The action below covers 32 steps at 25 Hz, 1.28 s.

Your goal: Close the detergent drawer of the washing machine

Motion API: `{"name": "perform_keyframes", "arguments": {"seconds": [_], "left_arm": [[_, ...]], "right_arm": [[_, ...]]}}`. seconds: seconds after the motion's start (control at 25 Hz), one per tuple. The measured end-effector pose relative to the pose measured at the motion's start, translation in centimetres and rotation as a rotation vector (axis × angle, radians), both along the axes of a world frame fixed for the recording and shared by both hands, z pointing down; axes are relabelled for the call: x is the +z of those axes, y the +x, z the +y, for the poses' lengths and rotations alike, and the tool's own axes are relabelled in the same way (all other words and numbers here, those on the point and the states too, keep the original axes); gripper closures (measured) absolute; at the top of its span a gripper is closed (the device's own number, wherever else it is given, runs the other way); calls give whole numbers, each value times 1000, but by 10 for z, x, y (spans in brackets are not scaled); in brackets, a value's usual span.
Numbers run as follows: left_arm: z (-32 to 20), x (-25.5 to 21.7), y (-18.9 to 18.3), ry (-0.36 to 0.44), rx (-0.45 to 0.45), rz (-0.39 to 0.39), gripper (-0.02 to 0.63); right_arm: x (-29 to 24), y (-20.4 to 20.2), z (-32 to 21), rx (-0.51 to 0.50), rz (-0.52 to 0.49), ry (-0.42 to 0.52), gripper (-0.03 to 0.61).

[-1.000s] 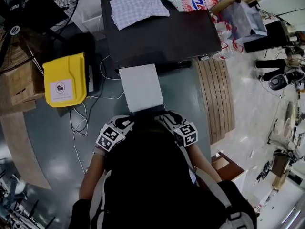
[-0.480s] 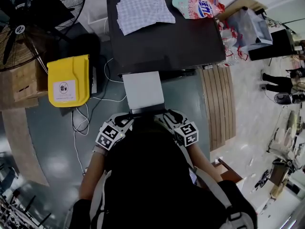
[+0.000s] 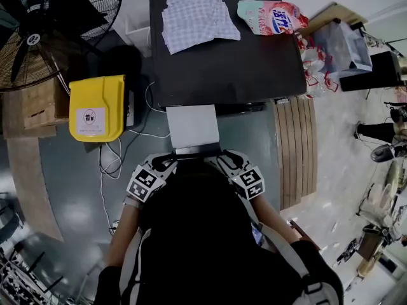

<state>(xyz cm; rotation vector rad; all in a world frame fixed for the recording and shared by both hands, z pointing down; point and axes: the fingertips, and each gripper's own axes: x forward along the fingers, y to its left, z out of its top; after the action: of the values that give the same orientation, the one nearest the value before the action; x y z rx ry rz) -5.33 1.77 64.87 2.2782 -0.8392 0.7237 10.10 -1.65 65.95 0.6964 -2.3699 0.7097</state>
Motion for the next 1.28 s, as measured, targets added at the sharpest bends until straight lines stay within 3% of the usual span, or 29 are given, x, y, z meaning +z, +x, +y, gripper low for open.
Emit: {"name": "perform_keyframes", "arguments": {"seconds": [0.6, 1.28], "left_arm": [[-26, -8, -13, 27, -122, -34, 515], [-90, -9, -40, 45, -252, -98, 516]], "right_arm": [[-9, -13, -24, -81, -64, 45, 445], [-10, -36, -89, -121, -116, 63, 449]]}}
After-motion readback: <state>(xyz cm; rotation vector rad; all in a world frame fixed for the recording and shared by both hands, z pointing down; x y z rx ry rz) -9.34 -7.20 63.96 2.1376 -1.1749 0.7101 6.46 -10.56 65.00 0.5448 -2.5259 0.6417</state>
